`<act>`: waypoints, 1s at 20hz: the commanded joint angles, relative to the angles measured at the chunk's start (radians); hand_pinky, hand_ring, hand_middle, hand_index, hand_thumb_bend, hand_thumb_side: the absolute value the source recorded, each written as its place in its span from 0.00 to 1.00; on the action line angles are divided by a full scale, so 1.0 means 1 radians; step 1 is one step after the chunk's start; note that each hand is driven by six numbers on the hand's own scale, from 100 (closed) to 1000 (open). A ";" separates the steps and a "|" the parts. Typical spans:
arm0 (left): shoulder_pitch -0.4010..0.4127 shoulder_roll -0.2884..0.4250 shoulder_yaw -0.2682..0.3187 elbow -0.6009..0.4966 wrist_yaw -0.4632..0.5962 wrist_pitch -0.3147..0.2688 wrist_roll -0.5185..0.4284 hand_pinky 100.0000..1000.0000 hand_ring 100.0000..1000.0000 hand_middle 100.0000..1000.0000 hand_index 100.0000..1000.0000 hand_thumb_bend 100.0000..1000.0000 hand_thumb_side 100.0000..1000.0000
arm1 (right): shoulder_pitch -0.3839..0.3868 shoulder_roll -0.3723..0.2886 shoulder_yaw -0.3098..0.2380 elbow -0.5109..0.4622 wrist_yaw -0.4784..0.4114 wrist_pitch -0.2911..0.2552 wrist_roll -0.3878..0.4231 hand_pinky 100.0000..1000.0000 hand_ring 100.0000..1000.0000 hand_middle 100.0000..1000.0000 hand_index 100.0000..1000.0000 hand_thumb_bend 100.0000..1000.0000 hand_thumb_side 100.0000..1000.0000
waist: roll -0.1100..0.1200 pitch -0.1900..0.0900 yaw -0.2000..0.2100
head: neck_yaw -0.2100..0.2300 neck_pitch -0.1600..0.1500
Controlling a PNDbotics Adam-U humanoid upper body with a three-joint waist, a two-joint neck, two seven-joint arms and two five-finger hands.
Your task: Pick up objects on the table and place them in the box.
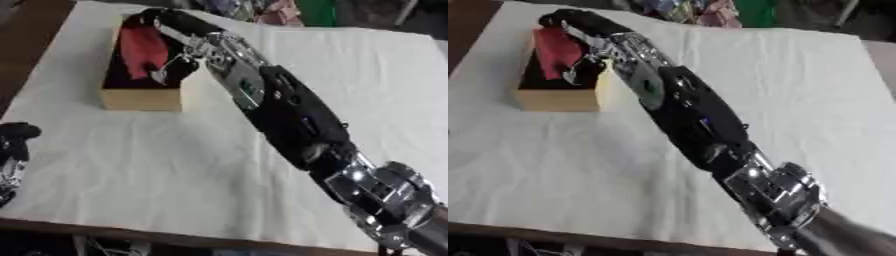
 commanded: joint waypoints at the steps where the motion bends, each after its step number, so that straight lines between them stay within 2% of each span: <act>1: -0.008 0.004 0.004 -0.011 0.006 -0.002 0.000 1.00 0.79 0.65 0.73 0.00 0.21 | -0.014 -0.009 -0.012 -0.002 0.000 0.005 -0.031 0.94 1.00 0.95 1.00 0.16 0.05 | 0.009 -0.019 -0.001 | 0.002 -0.009; 10: 0.002 0.005 0.010 -0.010 0.005 -0.003 0.005 1.00 0.79 0.65 0.73 0.00 0.21 | -0.007 -0.056 -0.031 -0.051 -0.032 0.013 -0.076 0.93 1.00 0.92 0.99 0.13 0.00 | 0.014 -0.028 -0.014 | 0.012 -0.004; 17: 0.011 0.004 0.019 -0.010 0.003 -0.004 0.014 1.00 0.79 0.65 0.73 0.00 0.21 | 0.050 -0.162 -0.070 -0.131 -0.121 0.049 -0.147 0.91 1.00 0.90 0.99 0.06 0.00 | 0.019 -0.032 -0.033 | 0.034 0.000; 18: 0.012 0.004 0.021 -0.010 0.003 -0.004 0.015 1.00 0.79 0.65 0.73 0.00 0.21 | 0.063 -0.181 -0.077 -0.143 -0.141 0.057 -0.161 0.91 1.00 0.90 1.00 0.00 0.00 | 0.020 -0.032 -0.036 | 0.036 -0.001; 20: 0.014 0.005 0.024 -0.011 0.002 -0.004 0.019 1.00 0.79 0.65 0.73 0.00 0.21 | 0.094 -0.219 -0.096 -0.167 -0.189 0.075 -0.193 0.90 1.00 0.89 1.00 0.02 0.00 | 0.021 -0.032 -0.042 | 0.042 -0.001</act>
